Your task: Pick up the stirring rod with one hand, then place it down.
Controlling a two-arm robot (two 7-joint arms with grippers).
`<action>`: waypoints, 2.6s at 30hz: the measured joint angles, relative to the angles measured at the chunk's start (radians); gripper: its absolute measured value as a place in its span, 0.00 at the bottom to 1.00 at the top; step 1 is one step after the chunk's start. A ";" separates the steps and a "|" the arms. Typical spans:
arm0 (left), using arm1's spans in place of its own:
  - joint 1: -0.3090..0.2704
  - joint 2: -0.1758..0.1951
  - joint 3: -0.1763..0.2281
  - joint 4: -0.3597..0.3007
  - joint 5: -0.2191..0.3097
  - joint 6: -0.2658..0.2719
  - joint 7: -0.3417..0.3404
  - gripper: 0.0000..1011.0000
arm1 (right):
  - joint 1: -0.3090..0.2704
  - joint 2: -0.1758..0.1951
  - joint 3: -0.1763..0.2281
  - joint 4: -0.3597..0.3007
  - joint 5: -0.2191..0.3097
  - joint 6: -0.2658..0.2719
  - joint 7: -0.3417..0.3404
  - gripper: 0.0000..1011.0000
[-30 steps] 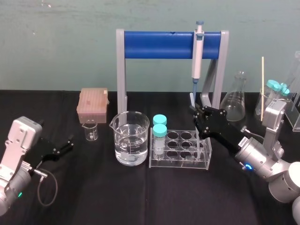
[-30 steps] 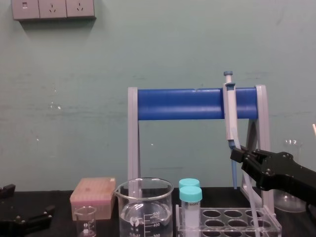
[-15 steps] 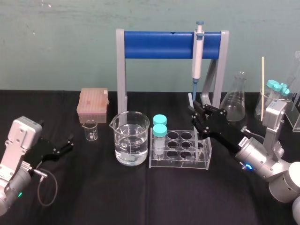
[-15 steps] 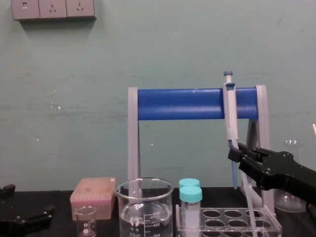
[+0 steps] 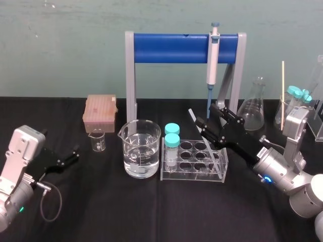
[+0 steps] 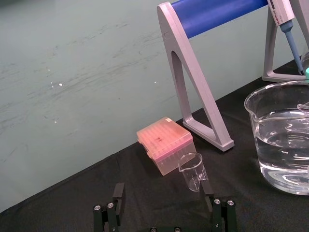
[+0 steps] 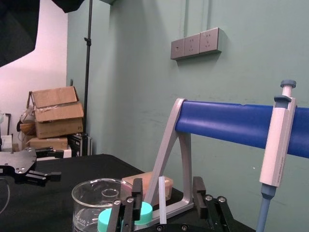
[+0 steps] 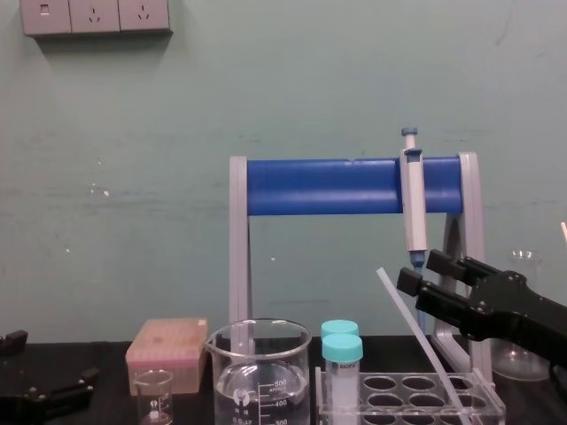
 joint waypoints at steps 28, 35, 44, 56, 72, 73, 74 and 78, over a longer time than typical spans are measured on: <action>0.000 0.000 0.000 0.000 0.000 0.000 0.000 0.99 | -0.007 -0.009 0.097 -0.144 -0.107 -0.151 -0.247 0.99; 0.000 0.000 0.000 0.000 0.000 0.000 0.000 0.99 | -0.097 -0.001 0.194 -0.304 -0.228 -0.031 -0.518 0.99; 0.000 0.000 0.000 0.000 0.000 0.000 0.000 0.99 | -0.259 -0.008 0.282 -0.462 -0.204 0.373 -0.691 0.99; 0.000 0.000 0.000 0.000 0.000 0.000 0.000 0.99 | -0.281 -0.018 0.296 -0.479 -0.187 0.441 -0.695 0.99; 0.000 0.000 0.000 0.000 0.000 0.000 0.000 0.99 | -0.278 -0.016 0.293 -0.477 -0.191 0.430 -0.695 0.99; 0.000 0.000 0.000 0.000 0.000 0.000 0.000 0.99 | -0.278 -0.015 0.293 -0.477 -0.191 0.430 -0.695 0.99; 0.000 0.000 0.000 0.000 0.000 0.000 0.000 0.99 | -0.278 -0.015 0.293 -0.477 -0.192 0.429 -0.695 0.99; 0.000 0.000 0.000 0.000 0.000 0.000 0.000 0.99 | -0.277 -0.015 0.292 -0.476 -0.192 0.428 -0.695 0.99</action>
